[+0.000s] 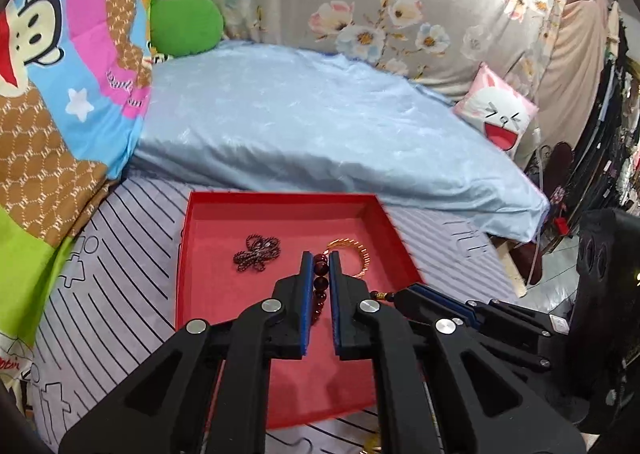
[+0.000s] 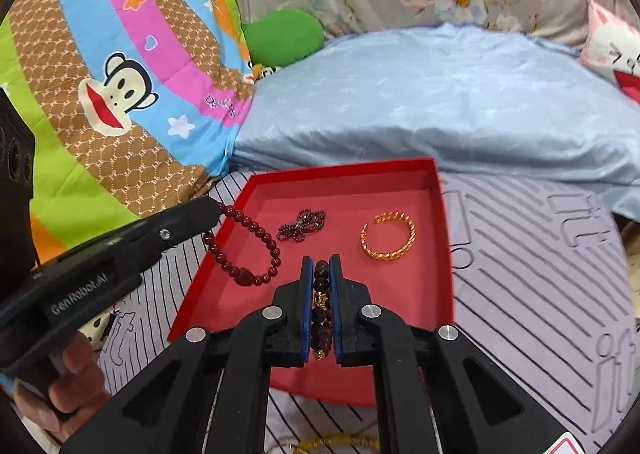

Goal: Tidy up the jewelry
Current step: 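Carry both bead bracelets into the red tray and open both tools, then withdraw both tools from the tray toward the remaining jewelry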

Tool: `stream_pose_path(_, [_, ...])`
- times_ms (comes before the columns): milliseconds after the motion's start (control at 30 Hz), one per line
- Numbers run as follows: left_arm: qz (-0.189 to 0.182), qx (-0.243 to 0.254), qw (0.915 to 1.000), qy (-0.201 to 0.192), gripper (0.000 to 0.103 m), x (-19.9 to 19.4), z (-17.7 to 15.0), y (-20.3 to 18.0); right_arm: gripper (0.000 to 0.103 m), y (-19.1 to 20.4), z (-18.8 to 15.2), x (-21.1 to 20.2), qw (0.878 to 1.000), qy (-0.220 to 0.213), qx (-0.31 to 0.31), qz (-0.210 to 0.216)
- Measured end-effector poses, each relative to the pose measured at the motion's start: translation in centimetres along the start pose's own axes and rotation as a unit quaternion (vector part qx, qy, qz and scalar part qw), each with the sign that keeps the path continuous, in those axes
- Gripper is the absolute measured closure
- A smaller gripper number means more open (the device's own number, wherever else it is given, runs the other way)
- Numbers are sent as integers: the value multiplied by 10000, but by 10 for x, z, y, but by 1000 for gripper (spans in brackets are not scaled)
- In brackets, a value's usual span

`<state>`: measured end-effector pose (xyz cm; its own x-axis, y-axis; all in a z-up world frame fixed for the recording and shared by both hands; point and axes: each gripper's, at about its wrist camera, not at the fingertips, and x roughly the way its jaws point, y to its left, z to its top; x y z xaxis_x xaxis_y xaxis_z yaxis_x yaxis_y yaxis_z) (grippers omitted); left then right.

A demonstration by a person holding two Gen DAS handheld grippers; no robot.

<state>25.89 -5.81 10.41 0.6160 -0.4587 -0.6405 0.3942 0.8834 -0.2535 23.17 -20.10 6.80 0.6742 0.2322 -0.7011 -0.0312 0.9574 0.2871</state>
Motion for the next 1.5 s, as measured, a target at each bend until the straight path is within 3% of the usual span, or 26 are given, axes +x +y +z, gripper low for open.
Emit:
stream_pose_path(233, [446,64,9977,513,96,58,-19,28,95,-20,-7,50,9980,458,-78,-439])
stream_pose_path(400, [878,170,9941,610,95,73,-25,37,95,-17,-9,58,9944,372,-446,-882])
stream_pose_path(600, [1285,183,9899,573,94,77,-27,43,85,-12,-9,52,9919,169,-634,-1088])
stream_pose_path(633, [1295,177,9898,565,92,76,-28,44,80,-11,-9,49,9921,138,-633,-1078])
stream_pose_path(733, [1336,162,9894,540,87,73,-29,44,78,-9,-9,42,9923,57,-632,-1067])
stream_pose_path(1133, [1547,439,9867,219,87,21,-40,10,78,10,-28,-18,9921,-284,-703,-995])
stream_pose_path(1500, [1540,415,9871,165,86,-39,-82,-6,78,12,-87,-79,9924,-310,-612,-1023])
